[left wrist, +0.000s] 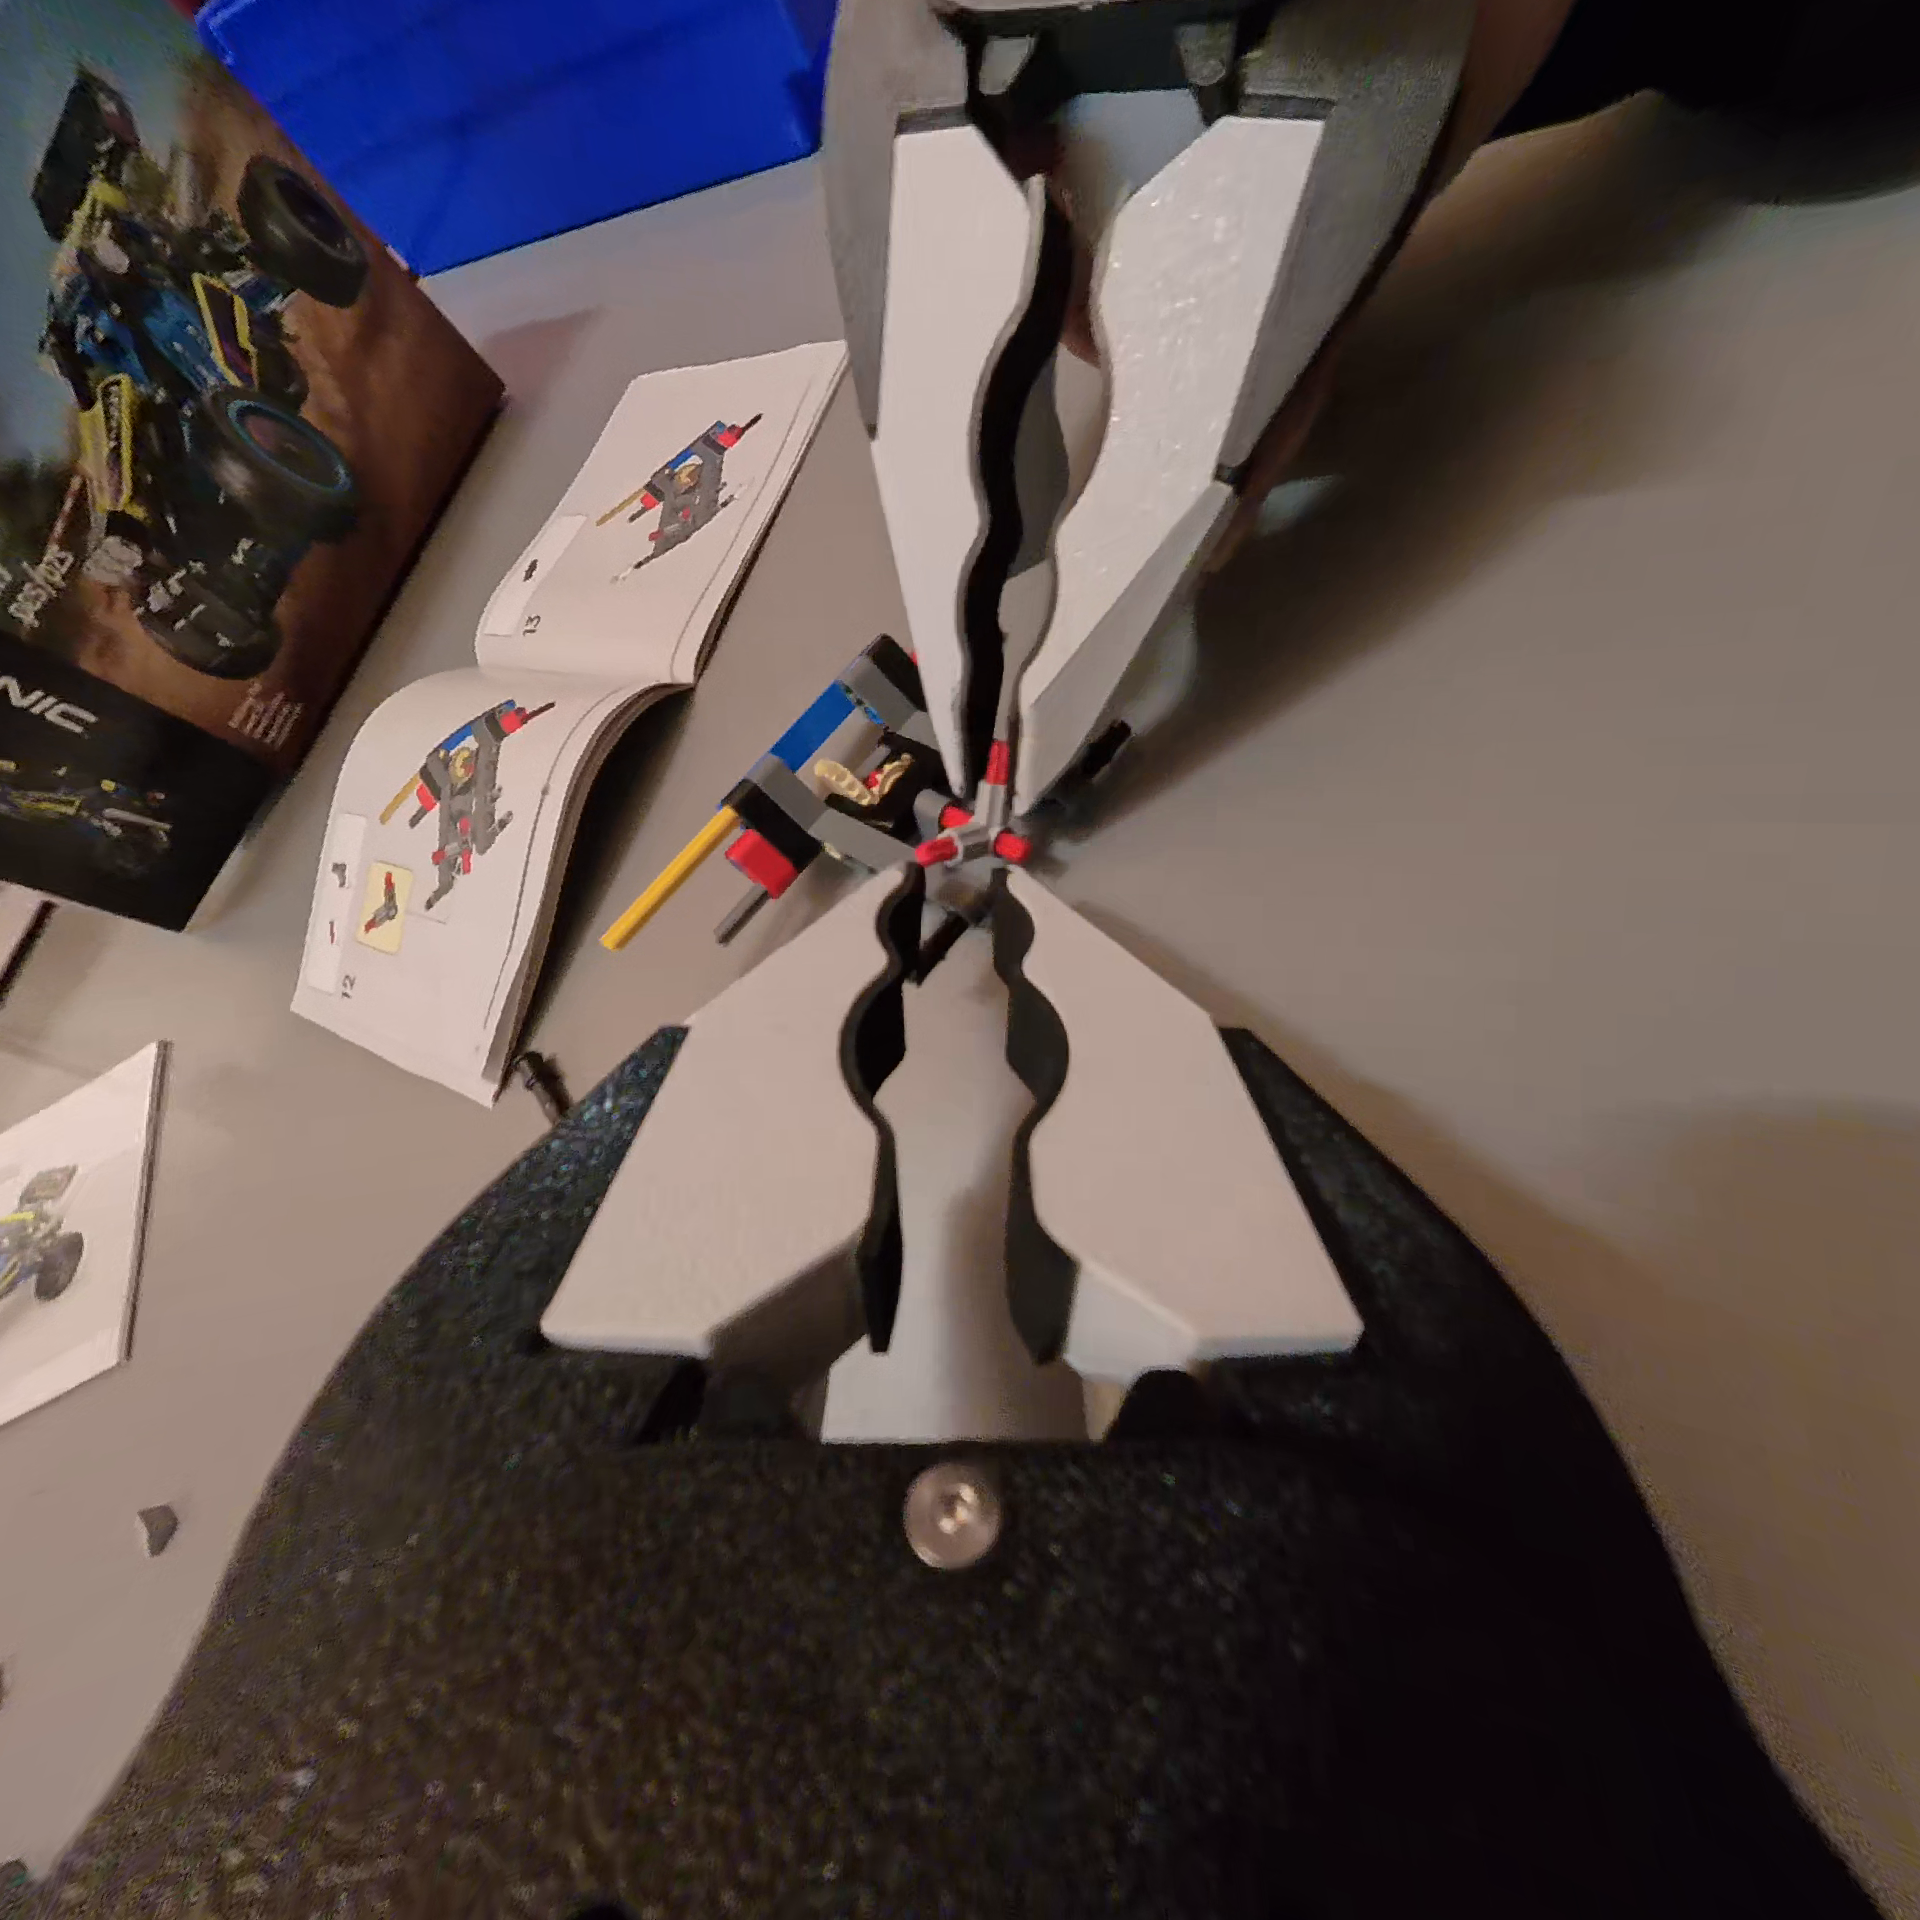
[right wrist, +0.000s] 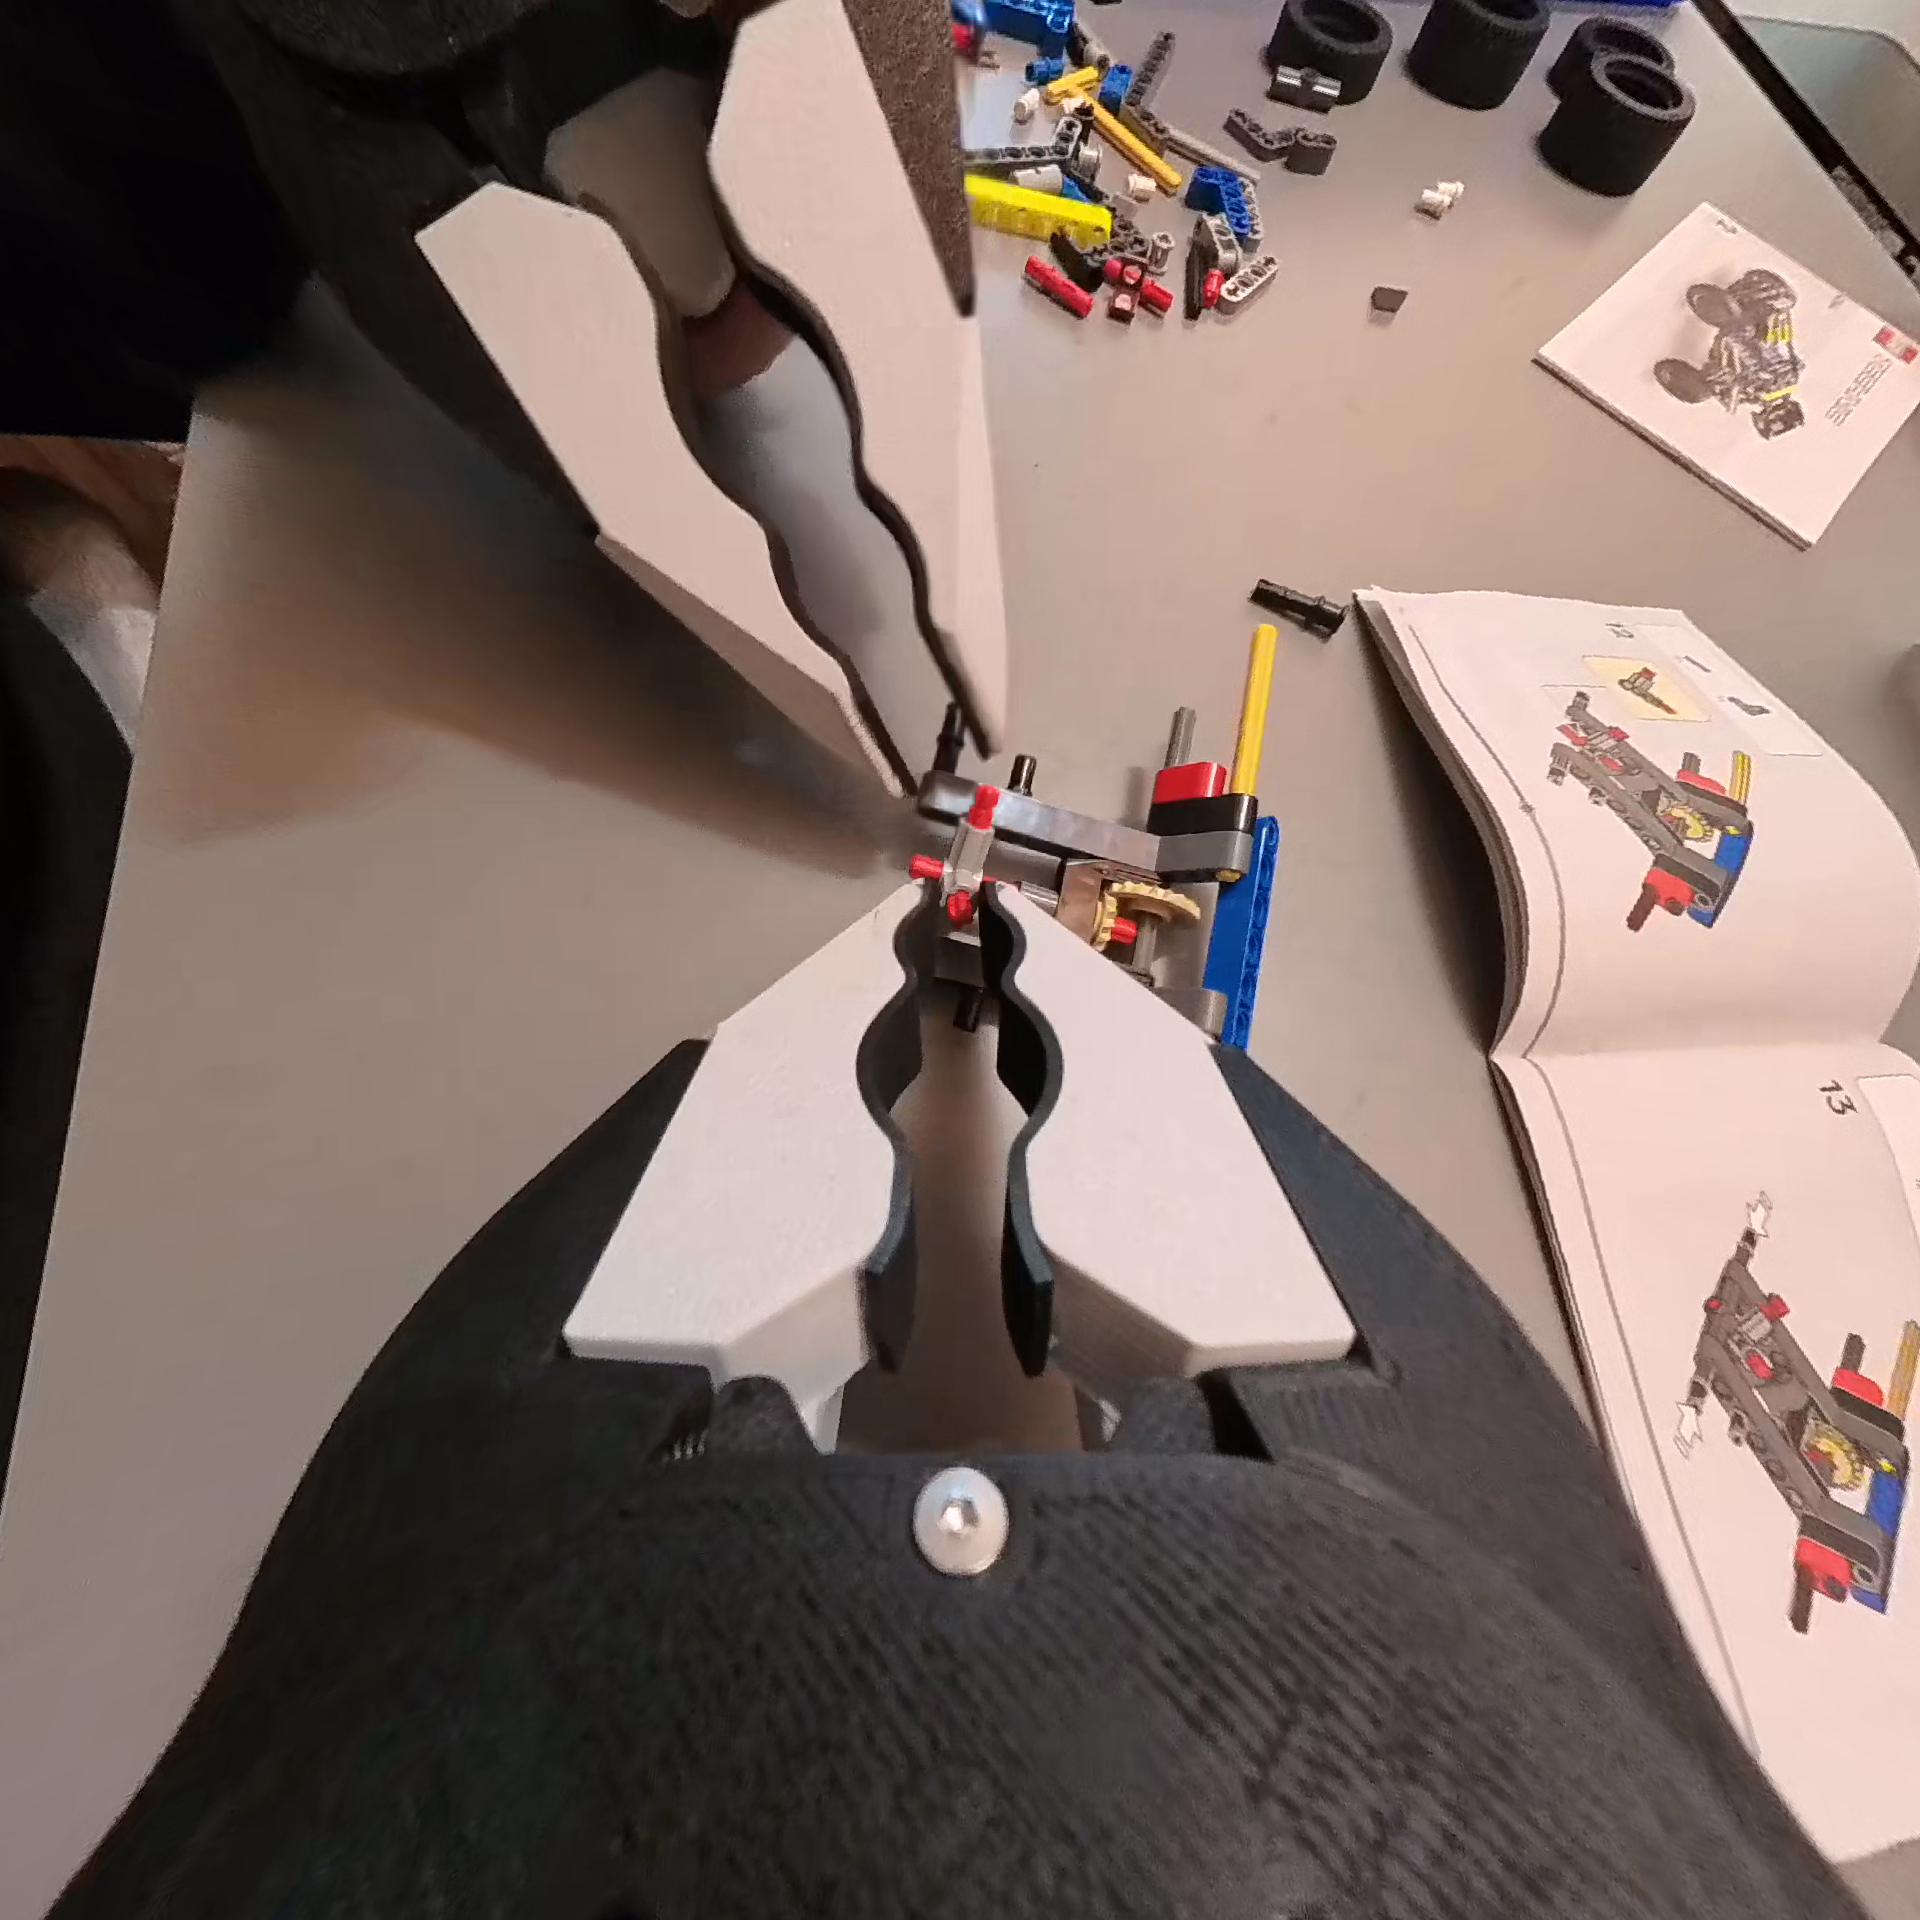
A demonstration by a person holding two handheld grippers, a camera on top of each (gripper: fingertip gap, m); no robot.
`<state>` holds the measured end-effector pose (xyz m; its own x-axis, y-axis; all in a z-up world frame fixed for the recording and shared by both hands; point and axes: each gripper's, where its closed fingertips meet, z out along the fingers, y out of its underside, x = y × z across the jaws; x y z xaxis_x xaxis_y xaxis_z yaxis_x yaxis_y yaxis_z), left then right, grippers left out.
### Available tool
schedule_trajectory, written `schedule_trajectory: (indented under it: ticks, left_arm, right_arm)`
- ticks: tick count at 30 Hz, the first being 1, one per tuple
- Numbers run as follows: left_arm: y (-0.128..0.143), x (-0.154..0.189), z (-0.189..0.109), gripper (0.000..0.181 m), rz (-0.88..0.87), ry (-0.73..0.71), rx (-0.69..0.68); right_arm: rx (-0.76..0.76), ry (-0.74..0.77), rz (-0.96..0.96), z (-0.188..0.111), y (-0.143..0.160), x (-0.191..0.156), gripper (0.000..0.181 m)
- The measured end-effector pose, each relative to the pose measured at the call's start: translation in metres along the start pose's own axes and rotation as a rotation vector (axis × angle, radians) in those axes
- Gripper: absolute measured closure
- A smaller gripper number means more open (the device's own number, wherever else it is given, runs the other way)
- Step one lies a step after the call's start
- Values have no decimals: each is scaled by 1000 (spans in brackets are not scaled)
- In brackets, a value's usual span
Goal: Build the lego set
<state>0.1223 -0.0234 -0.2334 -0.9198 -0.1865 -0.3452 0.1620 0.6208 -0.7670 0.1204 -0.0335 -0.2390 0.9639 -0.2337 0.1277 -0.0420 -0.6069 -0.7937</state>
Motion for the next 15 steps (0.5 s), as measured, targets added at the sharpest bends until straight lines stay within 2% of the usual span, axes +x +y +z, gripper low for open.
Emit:
schedule_trajectory:
  ticks: [6, 12, 15]
  left_arm:
    - [5, 4, 7, 172, 33, 7, -46]
    - [2, 3, 6, 170, 22, 9, -25]
    - [-1, 3, 3, 170, 13, 12, -4]
  right_arm:
    - [-6, 19, -1, 1, 1, 4, 176]
    - [-16, 12, -12, 3, 3, 3, 173]
    - [4, 17, 3, 1, 0, 5, 166]
